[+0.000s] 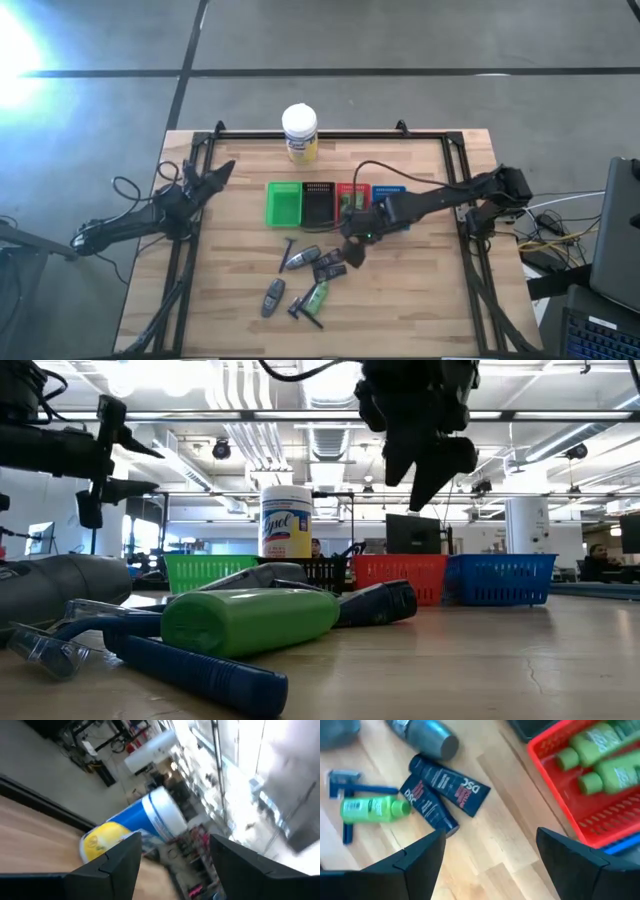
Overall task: Pick & Place Travel size toiletries
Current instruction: Put the gray deodorant into the blue bin
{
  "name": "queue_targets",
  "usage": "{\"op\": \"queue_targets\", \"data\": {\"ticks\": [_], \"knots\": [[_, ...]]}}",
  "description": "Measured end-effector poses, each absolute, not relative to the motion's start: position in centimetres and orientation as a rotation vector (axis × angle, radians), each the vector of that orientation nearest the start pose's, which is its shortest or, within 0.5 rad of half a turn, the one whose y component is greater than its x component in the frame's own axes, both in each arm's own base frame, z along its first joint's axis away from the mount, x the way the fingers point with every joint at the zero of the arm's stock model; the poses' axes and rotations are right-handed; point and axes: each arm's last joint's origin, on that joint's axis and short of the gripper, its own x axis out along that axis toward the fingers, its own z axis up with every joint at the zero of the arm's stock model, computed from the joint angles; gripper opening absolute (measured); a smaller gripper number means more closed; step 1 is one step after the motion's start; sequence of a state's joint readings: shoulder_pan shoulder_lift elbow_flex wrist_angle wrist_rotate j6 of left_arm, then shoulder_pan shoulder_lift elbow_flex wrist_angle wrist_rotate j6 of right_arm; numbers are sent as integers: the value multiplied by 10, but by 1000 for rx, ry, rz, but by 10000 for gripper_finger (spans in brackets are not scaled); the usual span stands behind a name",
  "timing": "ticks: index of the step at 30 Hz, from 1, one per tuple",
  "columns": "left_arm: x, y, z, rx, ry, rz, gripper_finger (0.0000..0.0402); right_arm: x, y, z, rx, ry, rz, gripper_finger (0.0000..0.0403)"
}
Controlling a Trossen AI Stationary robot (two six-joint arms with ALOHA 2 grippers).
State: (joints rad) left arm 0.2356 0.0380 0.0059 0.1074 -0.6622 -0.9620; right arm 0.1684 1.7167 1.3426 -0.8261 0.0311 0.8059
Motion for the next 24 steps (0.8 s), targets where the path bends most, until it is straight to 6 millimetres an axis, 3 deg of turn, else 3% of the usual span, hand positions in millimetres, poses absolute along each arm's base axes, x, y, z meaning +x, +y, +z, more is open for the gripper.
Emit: {"op": "queue_targets", "data": {"ticks": [4, 8, 12, 14, 19, 24], "knots": [[84, 41, 175, -1024, -642, 833, 239, 339, 65, 246, 623, 1148, -372, 287], [86, 39, 180, -1088, -638, 685, 239, 333, 68, 247, 626, 1199, -393, 281], [95, 28, 185, -1043, -318, 356, 238, 326, 72, 244, 553, 1264, -371, 289], [98, 23, 188, -1042, -128, 275, 238, 324, 76, 243, 490, 1281, -320, 296], [96, 8, 199, -996, 422, 319, 238, 318, 78, 240, 379, 1338, -269, 310], [113, -14, 237, -895, 694, 324, 238, 308, 85, 235, 278, 1410, -258, 322]]}}
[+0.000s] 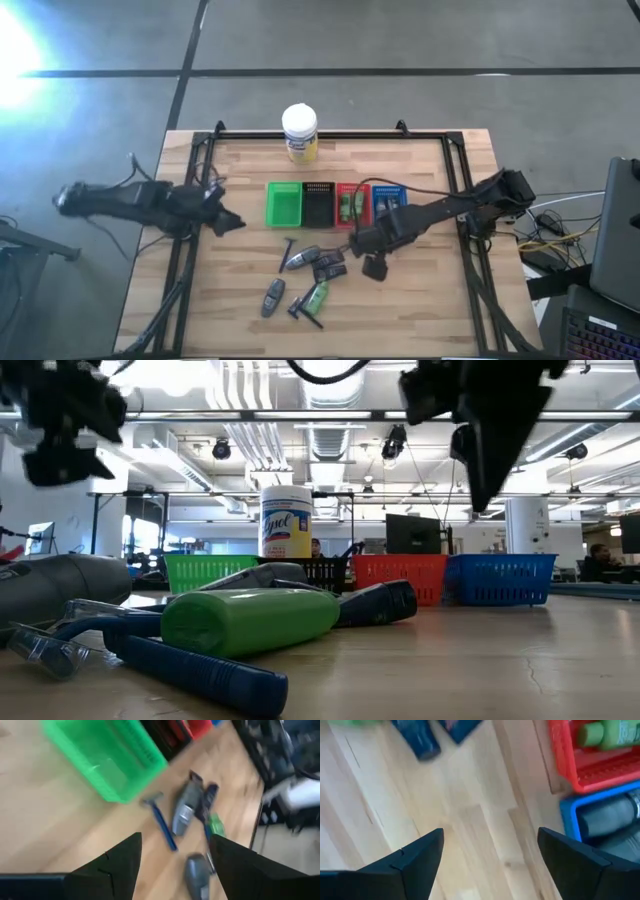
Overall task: Pick & Place Travel size toiletries
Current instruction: Put the gray deodorant into the blue bin
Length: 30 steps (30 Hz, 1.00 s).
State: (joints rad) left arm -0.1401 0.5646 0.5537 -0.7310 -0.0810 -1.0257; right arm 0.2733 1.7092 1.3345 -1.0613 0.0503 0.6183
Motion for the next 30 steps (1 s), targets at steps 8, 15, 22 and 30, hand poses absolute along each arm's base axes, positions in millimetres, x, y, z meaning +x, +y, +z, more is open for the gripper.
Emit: {"op": "queue_targets", "data": {"ticks": [8, 15, 22, 30], "knots": [[170, -97, 263, -739, 840, 347, 247, 296, 88, 223, 180, 1483, -256, 336], [207, -147, 232, -835, 1015, 552, 307, 280, 84, 221, 125, 1470, -293, 350], [236, -170, 216, -841, 1081, 617, 359, 248, 74, 228, 154, 1429, -291, 351], [257, -189, 194, -806, 1172, 632, 361, 211, 63, 230, 308, 1330, -359, 340]]}}
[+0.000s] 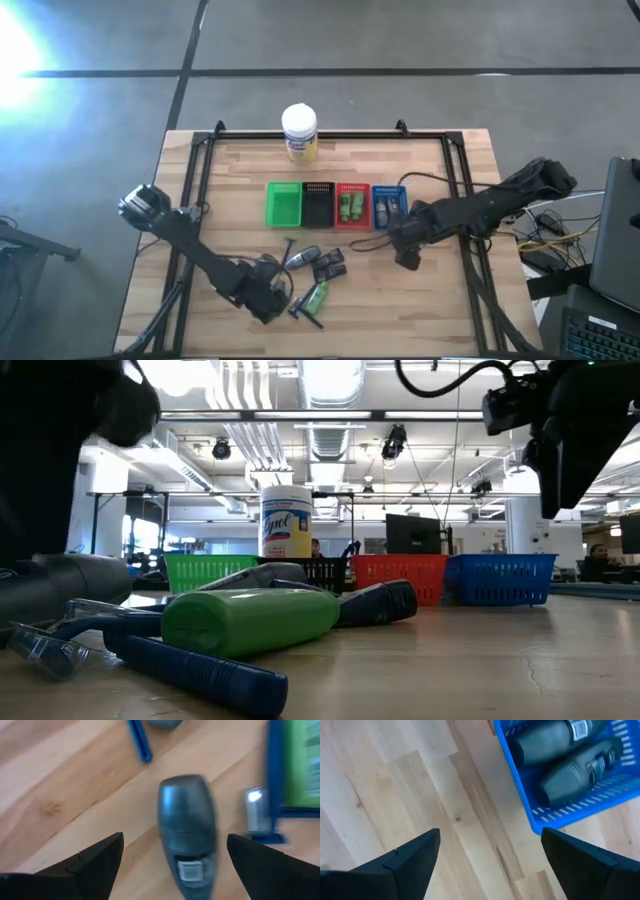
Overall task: Pick & Place Travel size toiletries
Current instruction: Put the gray deodorant into the blue bin
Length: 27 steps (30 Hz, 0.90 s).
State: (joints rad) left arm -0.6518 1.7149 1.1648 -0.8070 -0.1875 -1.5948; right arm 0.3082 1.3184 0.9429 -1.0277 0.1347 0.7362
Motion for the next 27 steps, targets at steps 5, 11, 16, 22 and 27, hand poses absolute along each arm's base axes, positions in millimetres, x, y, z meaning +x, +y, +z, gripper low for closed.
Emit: {"op": "queue_targets", "data": {"ticks": [5, 11, 16, 22, 27], "knots": [[266, -188, 186, -842, 1160, 631, 360, 205, 61, 232, 345, 1300, -366, 340], [270, -194, 181, -921, 1210, 598, 355, 209, 63, 231, 341, 1307, -368, 354], [266, -205, 181, -979, 1194, 591, 355, 214, 64, 227, 325, 1326, -371, 359], [269, -214, 164, -964, 1202, 607, 355, 217, 65, 221, 306, 1344, -381, 351], [274, -218, 157, -925, 1207, 649, 345, 217, 65, 222, 297, 1331, -392, 341]]}}
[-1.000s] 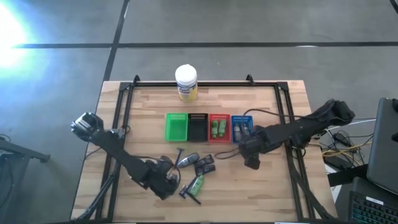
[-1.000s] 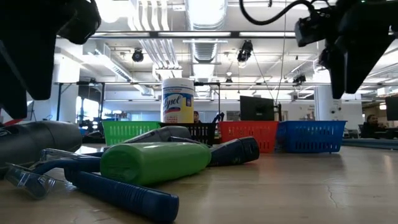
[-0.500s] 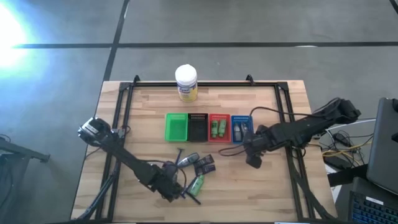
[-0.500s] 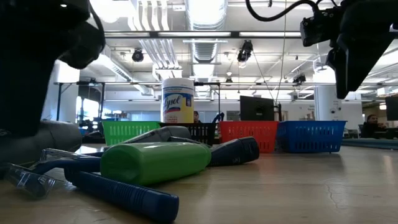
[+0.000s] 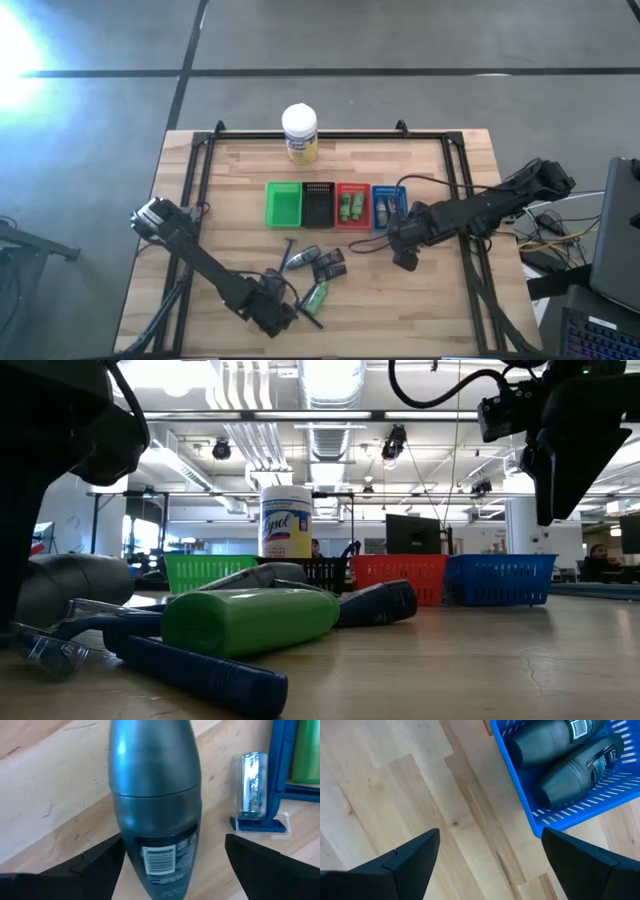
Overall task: Pick & Place Travel size toiletries
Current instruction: Put the gray deodorant into the blue bin
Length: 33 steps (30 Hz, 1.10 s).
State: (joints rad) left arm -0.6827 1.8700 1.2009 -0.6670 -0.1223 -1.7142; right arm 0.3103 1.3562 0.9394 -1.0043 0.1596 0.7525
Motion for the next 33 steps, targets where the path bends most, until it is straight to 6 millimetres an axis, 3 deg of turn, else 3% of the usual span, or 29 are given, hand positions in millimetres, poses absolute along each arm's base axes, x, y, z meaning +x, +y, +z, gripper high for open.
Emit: {"op": "queue_targets", "data": {"ticks": [4, 11, 17, 22, 27, 33], "knots": [[273, -217, 154, -872, 1237, 689, 306, 217, 65, 224, 305, 1320, -390, 330], [270, -215, 152, -759, 1277, 629, 194, 226, 69, 226, 366, 1248, -319, 306], [265, -213, 161, -571, 1172, 563, 194, 244, 78, 233, 621, 1141, -127, 291], [263, -206, 197, -382, 926, 483, 194, 262, 76, 242, 882, 971, -111, 286], [280, -191, 214, -171, 871, 317, 194, 290, 73, 240, 1056, 785, -124, 301], [297, -165, 219, -40, 903, 256, 194, 312, 76, 223, 1103, 790, -160, 333]]}}
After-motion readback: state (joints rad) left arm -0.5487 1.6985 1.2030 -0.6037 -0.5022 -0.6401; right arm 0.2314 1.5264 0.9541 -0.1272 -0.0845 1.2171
